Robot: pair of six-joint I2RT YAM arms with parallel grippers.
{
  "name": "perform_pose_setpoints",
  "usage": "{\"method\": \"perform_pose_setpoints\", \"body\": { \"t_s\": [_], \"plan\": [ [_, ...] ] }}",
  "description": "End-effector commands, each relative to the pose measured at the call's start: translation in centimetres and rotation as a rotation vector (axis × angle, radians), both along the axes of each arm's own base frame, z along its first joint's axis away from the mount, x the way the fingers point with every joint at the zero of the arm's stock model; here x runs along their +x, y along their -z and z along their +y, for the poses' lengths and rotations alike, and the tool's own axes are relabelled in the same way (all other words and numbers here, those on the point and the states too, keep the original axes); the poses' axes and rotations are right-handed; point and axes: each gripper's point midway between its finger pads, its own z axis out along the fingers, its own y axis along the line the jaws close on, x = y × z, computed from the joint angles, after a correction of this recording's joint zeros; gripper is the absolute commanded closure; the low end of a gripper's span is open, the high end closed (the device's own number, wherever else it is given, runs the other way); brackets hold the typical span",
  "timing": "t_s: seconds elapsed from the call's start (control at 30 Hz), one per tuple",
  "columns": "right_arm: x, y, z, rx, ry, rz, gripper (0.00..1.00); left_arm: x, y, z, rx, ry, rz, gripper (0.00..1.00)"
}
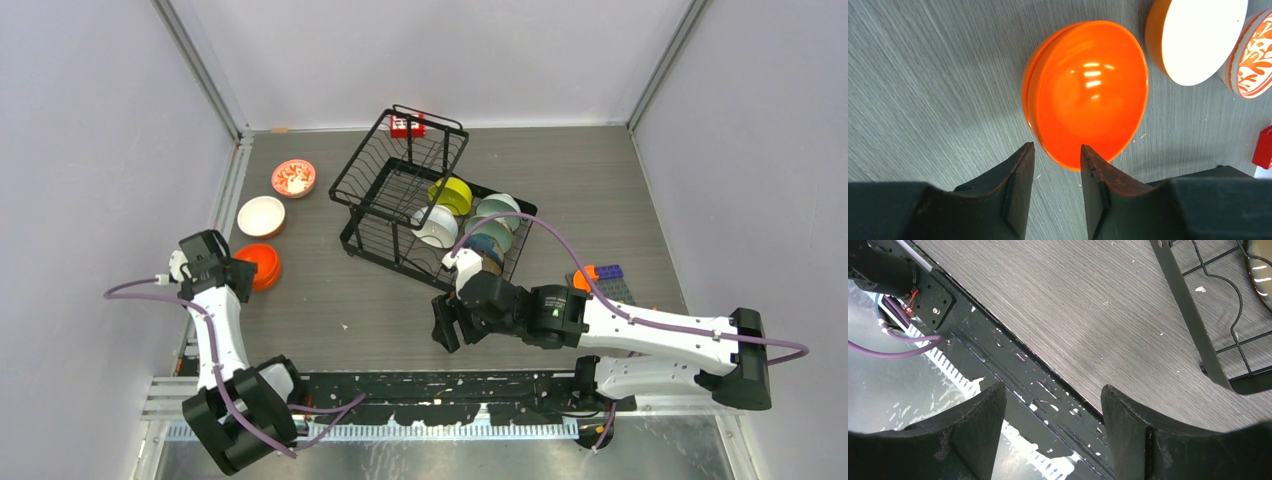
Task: Unload the bowls from the dish rack
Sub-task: Place the bowl with the bowl.
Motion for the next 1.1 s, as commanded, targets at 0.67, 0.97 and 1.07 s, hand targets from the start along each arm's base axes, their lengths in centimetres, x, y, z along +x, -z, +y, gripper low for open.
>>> {"method": "perform_pose_setpoints", "body": {
  "t_s": [0.67,0.97,1.07],
  "plan": [
    [0.6,-2.0,1.0,0.057,0.025,-0.029,0.27,0.5,2.3,0.5,0.001,-0.007,0.002,0.84],
    [0.7,-1.9,0.9,0.056,0.03,-0.028,0.27,0.7,1.6,0.5,0.006,-0.008,-0.018,0.86],
    [0.7,-1.9,0.9,0.056,0.03,-0.028,0.27,0.7,1.5,0.7,0.011,-0.011,-0.012,0.78]
  ]
}}
